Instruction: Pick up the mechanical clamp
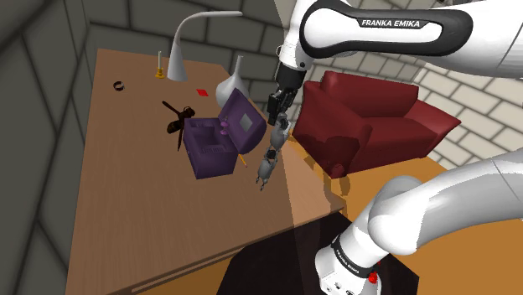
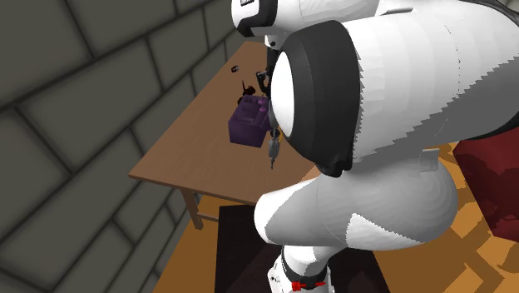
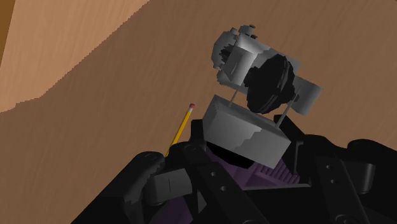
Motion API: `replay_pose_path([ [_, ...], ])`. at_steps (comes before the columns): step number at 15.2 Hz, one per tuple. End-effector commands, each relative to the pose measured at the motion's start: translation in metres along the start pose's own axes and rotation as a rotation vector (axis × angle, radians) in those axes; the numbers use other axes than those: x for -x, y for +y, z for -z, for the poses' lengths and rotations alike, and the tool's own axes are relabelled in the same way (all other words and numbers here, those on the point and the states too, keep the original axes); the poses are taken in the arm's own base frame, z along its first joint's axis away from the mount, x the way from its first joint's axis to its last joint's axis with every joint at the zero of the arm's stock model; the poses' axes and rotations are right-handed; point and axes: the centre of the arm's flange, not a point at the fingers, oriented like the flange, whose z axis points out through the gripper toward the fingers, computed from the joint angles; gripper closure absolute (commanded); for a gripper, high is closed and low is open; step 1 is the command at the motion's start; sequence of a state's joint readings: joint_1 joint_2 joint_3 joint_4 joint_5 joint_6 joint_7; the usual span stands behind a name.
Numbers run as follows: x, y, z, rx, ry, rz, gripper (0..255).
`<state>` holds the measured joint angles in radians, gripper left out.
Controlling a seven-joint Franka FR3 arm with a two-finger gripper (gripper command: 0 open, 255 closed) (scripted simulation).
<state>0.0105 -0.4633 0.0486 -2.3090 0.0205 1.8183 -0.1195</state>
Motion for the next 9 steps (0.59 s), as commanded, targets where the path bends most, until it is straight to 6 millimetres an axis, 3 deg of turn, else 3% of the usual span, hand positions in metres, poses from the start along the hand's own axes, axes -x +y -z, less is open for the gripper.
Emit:
replay_pose_path([
  [1,0.0,0.0,-0.001,0.0,-0.001,0.0,255],
  [7,0.0,0.0,0.0,0.0,-0.001,0.0,255],
  [9,0.0,0.0,0.01,0.0,-0.001,0.0,255],
])
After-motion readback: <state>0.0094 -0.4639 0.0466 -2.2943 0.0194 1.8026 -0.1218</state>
